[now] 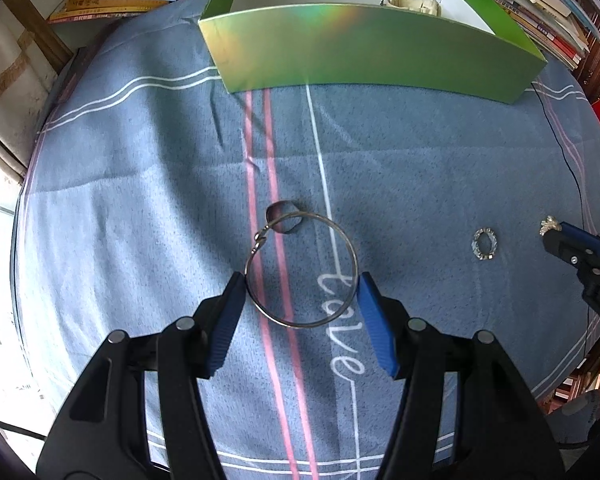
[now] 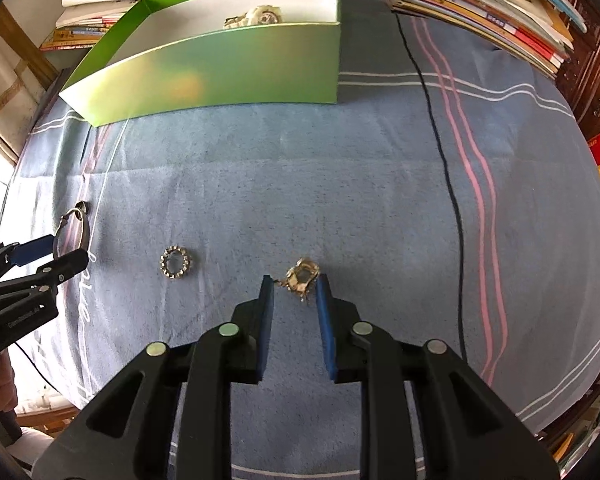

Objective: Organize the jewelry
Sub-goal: 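Grasp the silver brooch with the right gripper, then carry bangle and brooch into the green box and open both grippers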

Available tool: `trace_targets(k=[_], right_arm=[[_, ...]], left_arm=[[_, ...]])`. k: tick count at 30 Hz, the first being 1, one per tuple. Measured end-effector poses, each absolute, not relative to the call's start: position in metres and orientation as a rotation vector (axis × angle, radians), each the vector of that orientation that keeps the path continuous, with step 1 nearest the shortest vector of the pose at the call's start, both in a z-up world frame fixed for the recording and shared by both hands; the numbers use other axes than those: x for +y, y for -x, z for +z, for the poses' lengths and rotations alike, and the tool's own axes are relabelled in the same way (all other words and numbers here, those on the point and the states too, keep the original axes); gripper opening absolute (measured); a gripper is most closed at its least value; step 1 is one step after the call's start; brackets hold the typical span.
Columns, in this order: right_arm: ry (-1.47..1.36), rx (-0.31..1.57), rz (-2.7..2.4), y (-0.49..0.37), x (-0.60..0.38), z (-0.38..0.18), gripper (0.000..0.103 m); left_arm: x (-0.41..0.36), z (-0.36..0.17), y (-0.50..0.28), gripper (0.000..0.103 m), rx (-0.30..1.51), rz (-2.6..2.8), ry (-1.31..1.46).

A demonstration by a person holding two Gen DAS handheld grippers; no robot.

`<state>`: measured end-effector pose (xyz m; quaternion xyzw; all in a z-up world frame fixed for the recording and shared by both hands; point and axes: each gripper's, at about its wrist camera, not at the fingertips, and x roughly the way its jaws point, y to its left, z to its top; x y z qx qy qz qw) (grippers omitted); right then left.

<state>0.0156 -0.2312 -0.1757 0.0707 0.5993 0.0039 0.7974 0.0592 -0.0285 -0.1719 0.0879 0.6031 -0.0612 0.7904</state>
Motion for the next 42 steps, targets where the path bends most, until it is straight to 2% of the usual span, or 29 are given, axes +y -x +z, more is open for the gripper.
trace_targets(k=[2, 3, 15, 16, 17, 19, 34, 42], right_arm=[[-0.153, 1.285, 0.011, -0.016, -0.233, -0.174, 0.043], [-0.153, 1.281, 0.013, -0.014, -0.233, -0.173, 0.044], [-0.116, 1.306, -0.009, -0.020, -0.231, -0.185, 0.044], [-0.115, 1.305, -0.011, -0.020, -0.231, -0.185, 0.042], [-0.116, 1.303, -0.007, -0.021, -0.230, -0.185, 0.030], [-0.116, 1.300, -0.005, -0.024, -0.228, -0.185, 0.021], [-0.096, 1.249, 0.015, -0.032, -0.215, -0.165, 0.021], [-0.113, 1.193, 0.038, -0.034, -0.218, -0.140, 0.021]], left_arm=[[-0.028, -0.175, -0.061, 0.057, 1.303, -0.129, -0.190], [-0.028, -0.176, -0.062, 0.057, 1.305, -0.128, -0.191], [-0.015, -0.197, -0.075, 0.058, 1.335, -0.135, -0.143], [-0.011, -0.200, -0.075, 0.058, 1.336, -0.138, -0.133], [-0.008, -0.202, -0.076, 0.058, 1.334, -0.141, -0.124], [-0.004, -0.201, -0.074, 0.057, 1.331, -0.143, -0.114], [0.013, -0.166, -0.070, 0.057, 1.231, -0.116, -0.115], [-0.007, -0.124, -0.068, 0.057, 1.155, -0.108, -0.143]])
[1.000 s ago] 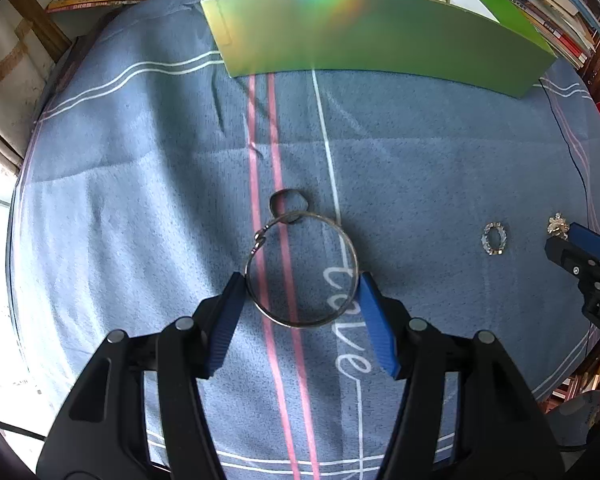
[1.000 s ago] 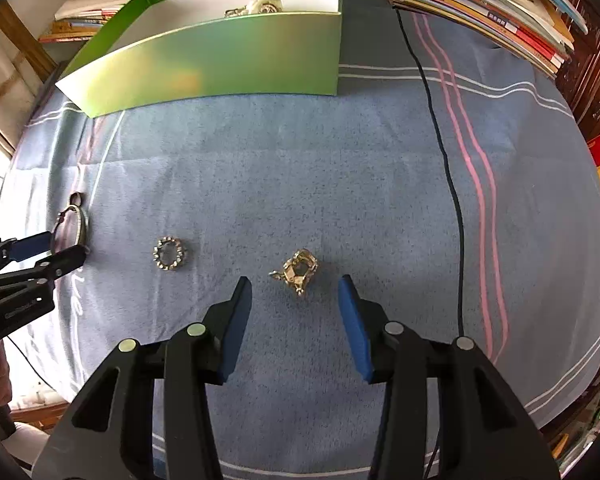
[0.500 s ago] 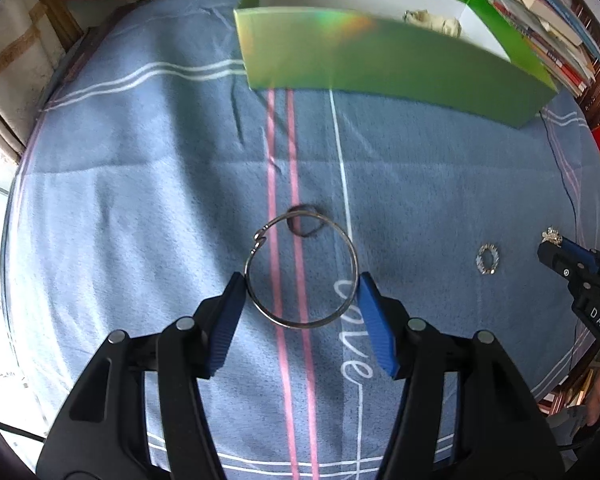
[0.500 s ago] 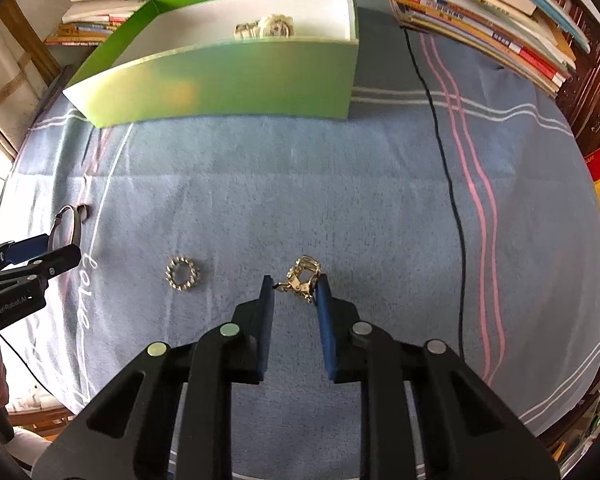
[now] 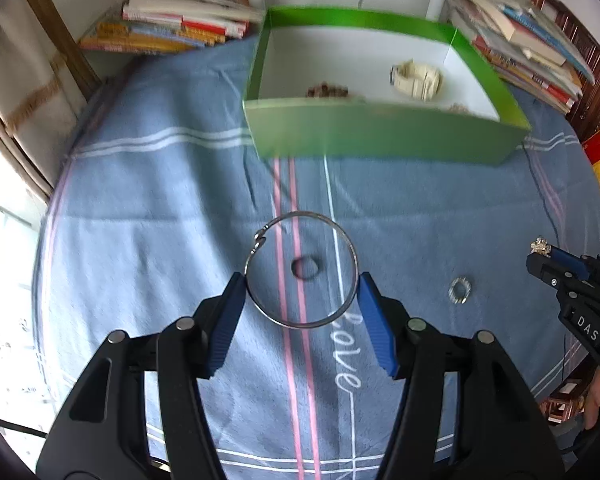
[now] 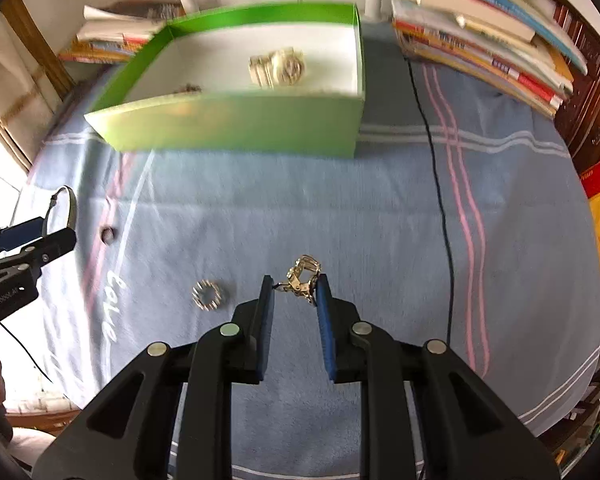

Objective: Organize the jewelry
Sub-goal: 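Carry bangle and brooch into the green box and open both grippers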

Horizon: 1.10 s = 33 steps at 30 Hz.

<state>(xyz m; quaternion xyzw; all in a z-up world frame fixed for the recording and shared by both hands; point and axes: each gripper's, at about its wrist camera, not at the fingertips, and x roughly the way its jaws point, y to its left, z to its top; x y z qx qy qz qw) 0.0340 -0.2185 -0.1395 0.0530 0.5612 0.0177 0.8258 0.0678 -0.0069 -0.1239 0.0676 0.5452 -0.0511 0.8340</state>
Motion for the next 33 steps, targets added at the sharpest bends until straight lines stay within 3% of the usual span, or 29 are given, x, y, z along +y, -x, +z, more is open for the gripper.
trace_targets(k=[9, 14, 33], right_arm=[[-0.097, 1.020, 0.078, -0.078, -0.222, -0.073, 0.021], [-0.093, 0.966, 0.076, -0.116, -0.228, -0.063, 0.021], [-0.021, 1.120, 0.033, -0.201, -0.224, -0.131, 0.022]], left_arm=[[-0.021, -0.070, -0.105, 0.057, 1.051, -0.131, -0.122], [-0.030, -0.051, -0.139, 0.058, 1.006, -0.131, -0.102], [-0.065, -0.101, -0.233, 0.058, 1.096, -0.116, -0.136]])
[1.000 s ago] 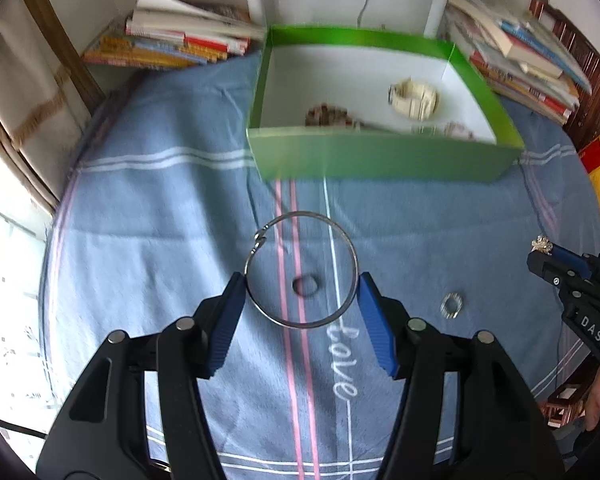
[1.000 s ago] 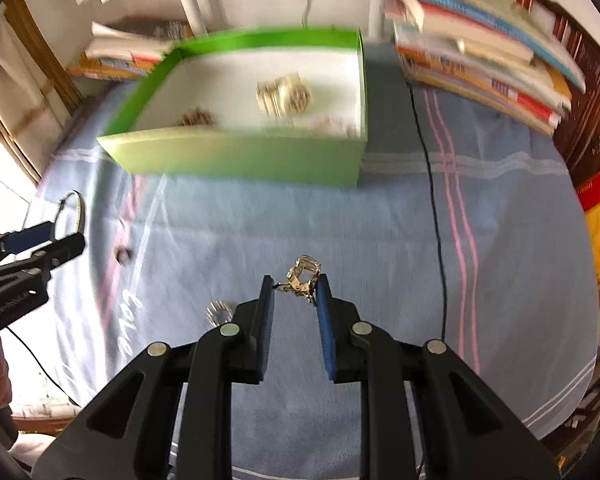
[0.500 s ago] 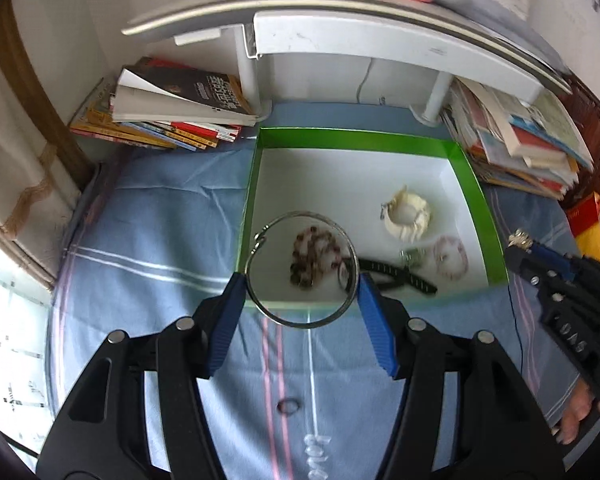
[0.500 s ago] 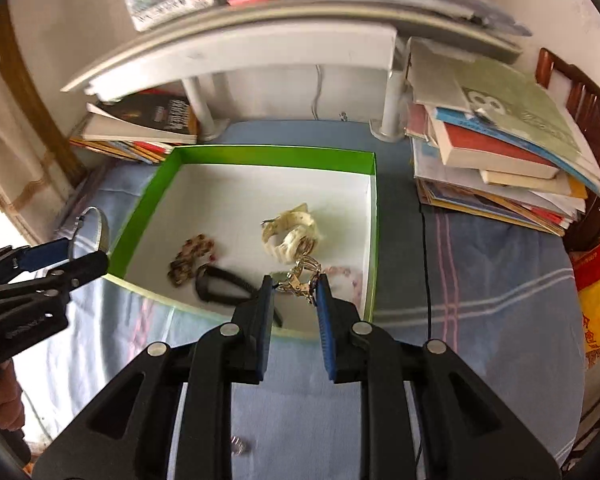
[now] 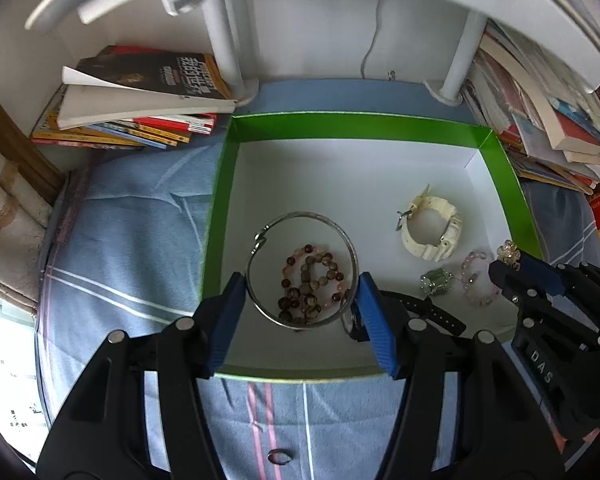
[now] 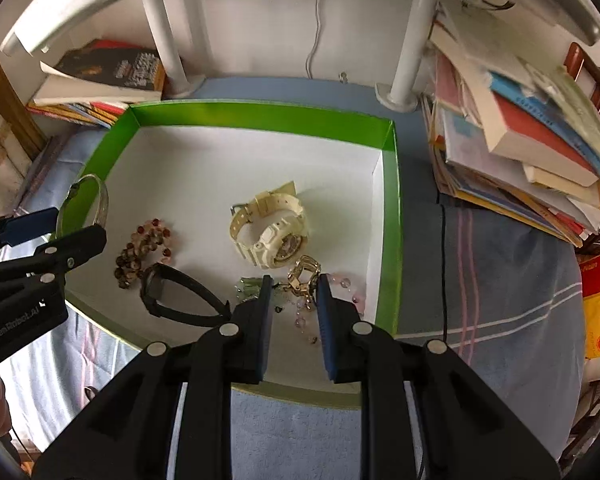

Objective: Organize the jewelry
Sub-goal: 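Carry bangle and brooch into the green box and open both grippers, then withdraw both grippers and move right gripper to the beaded silver ring while left gripper moves to the dark ring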

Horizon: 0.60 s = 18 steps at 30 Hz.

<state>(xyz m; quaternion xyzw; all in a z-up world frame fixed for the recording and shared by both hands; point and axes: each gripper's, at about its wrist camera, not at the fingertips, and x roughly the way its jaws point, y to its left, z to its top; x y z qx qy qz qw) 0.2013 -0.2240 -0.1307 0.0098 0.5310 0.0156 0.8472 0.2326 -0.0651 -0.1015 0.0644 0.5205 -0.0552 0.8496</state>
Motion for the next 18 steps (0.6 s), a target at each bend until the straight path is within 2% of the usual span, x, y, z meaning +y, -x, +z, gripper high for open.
trace_targets(k=[1, 2, 4, 13, 18], right_arm=[[-0.020, 1.124, 0.032, -0.202, -0.224, -0.132, 0.026], [-0.020, 1.127, 0.034, -0.202, -0.224, -0.132, 0.037], [-0.016, 1.119, 0.027, -0.201, -0.225, -0.131, 0.046], [-0.019, 1.095, 0.026, -0.178, -0.223, -0.106, 0.047], [0.025, 1.084, 0.039, -0.144, -0.208, -0.097, 0.056]], left_arm=[[-0.066, -0.104, -0.234, 0.058, 1.101, -0.122, -0.139], [-0.068, -0.106, -0.235, 0.058, 1.104, -0.125, -0.141], [-0.068, -0.108, -0.235, 0.059, 1.107, -0.124, -0.147], [-0.055, -0.091, -0.209, 0.072, 1.082, -0.127, -0.123], [-0.036, -0.094, -0.168, 0.077, 1.106, -0.140, -0.081]])
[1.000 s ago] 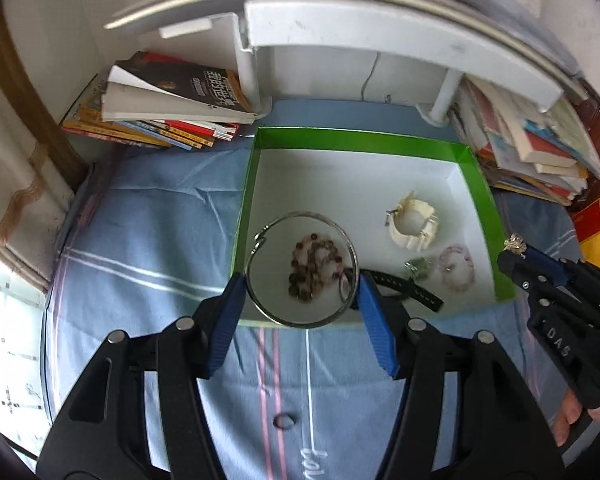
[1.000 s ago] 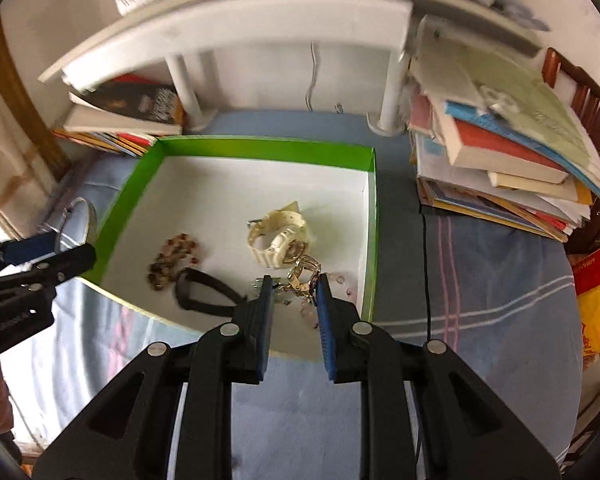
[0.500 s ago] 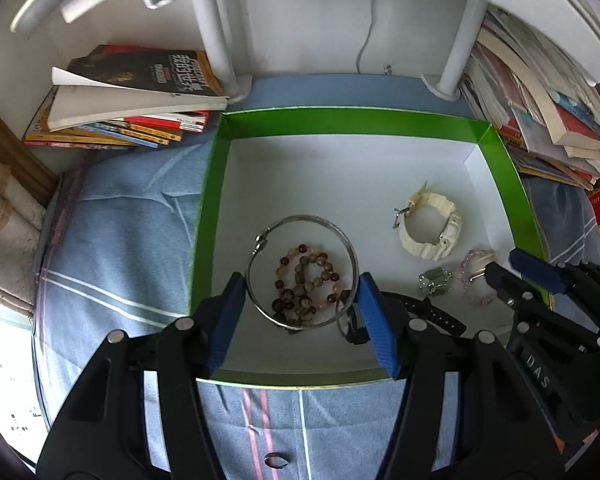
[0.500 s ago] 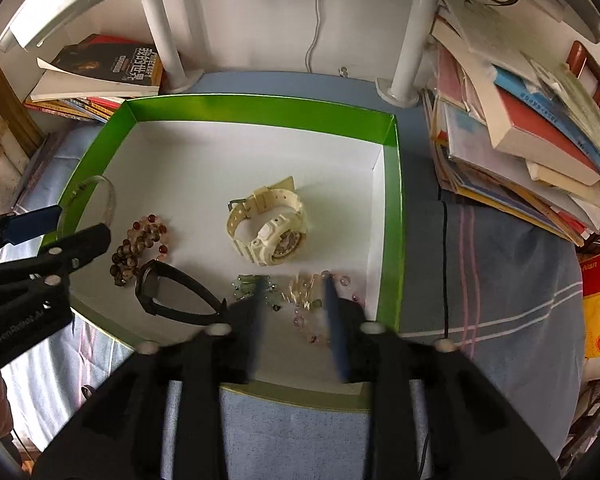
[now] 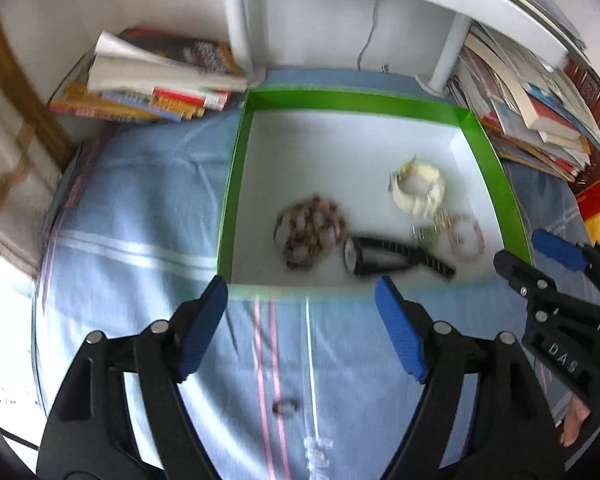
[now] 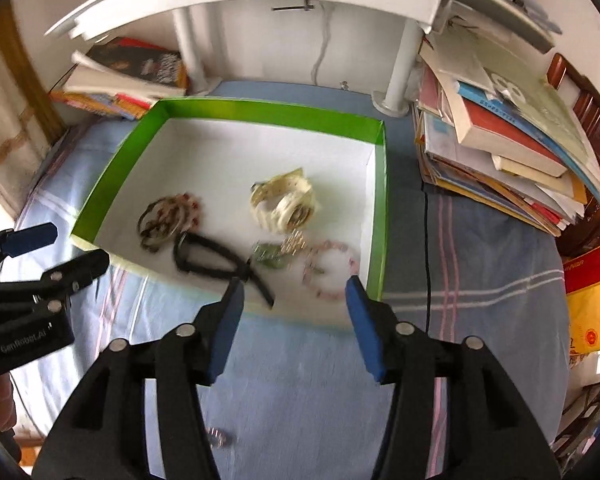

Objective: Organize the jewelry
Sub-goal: 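Withdraw both grippers and move right gripper to the beaded silver ring while left gripper moves to the dark ring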

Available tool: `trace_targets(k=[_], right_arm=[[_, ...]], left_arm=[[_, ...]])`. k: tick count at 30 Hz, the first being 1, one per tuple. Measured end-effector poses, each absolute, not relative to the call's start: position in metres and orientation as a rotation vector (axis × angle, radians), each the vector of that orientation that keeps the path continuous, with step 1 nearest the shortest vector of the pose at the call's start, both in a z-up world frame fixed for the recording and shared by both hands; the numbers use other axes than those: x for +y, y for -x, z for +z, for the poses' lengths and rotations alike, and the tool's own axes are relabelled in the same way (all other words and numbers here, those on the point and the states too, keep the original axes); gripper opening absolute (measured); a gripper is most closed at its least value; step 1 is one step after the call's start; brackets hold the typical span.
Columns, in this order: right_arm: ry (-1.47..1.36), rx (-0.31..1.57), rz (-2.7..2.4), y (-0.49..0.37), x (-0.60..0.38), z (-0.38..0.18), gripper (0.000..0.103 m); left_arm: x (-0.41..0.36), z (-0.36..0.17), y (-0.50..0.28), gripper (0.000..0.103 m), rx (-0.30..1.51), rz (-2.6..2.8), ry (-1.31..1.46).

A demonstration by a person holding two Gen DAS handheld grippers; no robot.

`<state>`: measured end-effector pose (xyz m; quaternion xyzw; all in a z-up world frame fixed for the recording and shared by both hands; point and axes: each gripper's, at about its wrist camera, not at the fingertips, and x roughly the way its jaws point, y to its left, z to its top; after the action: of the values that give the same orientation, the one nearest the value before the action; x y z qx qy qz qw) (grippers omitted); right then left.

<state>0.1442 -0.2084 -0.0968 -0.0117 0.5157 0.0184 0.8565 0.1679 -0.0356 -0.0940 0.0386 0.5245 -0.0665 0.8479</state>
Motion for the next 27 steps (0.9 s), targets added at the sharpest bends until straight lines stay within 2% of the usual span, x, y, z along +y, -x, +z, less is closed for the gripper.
trace_targets(k=[2, 6, 11, 20, 22, 23, 27], right_arm=[[0.061, 1.089, 0.051, -0.129, -0.200, -0.100, 0.059], [0.119, 1.158, 0.081, -0.095, -0.182, -0.125, 0.059], [0.044, 1.270, 0.126, -0.064, -0.176, -0.158, 0.059], [0.062, 1.298, 0.159, -0.046, -0.154, -0.182, 0.059], [0.071, 1.297, 0.157, -0.045, -0.152, -0.185, 0.054], [0.074, 1.298, 0.157, -0.045, -0.151, -0.187, 0.047], [0.073, 1.287, 0.159, -0.046, -0.150, -0.188, 0.041]], left_arm=[[-0.030, -0.102, -0.149, 0.079, 1.128, -0.145, -0.086], [-0.019, -0.133, -0.114, 0.080, 1.201, -0.146, -0.111], [-0.004, -0.161, -0.084, 0.080, 1.277, -0.138, -0.085], [0.003, -0.169, -0.061, 0.080, 1.297, -0.152, -0.068], [0.003, -0.169, -0.058, 0.080, 1.304, -0.156, -0.063], [0.003, -0.170, -0.057, 0.080, 1.308, -0.158, -0.058], [0.006, -0.173, -0.052, 0.080, 1.323, -0.158, -0.040]])
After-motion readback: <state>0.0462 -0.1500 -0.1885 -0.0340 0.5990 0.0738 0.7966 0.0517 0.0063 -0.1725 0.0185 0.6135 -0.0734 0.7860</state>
